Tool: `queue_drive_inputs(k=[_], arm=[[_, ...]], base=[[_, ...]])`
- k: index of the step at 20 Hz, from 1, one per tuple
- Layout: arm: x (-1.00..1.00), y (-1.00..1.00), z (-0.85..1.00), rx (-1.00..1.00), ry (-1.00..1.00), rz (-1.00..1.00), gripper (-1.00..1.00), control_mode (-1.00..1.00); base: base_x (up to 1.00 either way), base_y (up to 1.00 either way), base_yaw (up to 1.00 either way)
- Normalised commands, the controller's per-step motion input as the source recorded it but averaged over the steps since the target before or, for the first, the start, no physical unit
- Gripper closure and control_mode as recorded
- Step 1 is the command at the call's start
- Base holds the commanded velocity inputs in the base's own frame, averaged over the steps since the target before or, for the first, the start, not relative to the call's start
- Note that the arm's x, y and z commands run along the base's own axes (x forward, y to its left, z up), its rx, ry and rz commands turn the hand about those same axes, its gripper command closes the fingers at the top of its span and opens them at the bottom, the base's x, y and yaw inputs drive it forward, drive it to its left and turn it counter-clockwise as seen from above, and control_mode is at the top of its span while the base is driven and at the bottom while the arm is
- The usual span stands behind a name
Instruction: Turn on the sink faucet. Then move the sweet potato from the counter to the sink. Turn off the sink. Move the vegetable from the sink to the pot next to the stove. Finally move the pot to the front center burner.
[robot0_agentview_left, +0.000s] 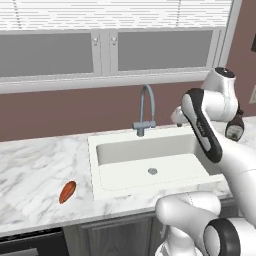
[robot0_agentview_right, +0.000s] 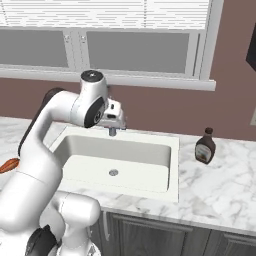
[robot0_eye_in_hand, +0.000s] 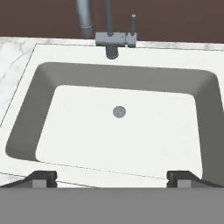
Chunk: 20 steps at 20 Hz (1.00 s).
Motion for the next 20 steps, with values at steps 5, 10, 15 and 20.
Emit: queue_drive_inputs(k=[5, 10, 15, 20], arm=[[0.14, -0.40, -0.38, 0.04, -0.01, 0.03, -1.00, -1.00], [0.56, 0.00, -0.24, 0.00, -0.03, 0.05, -1.00, -1.00], [0.45, 0.00, -0.02, 0.03, -0.18, 0.16, -1.00, -1.00], [0.35, 0.00, 0.00, 0.04, -0.21, 0.21, -1.00, -1.00]], base=[[0.00, 0.00, 0.00], [0.00, 0.00, 0.00], [0.00, 0.00, 0.00], [0.00, 0.00, 0.00]])
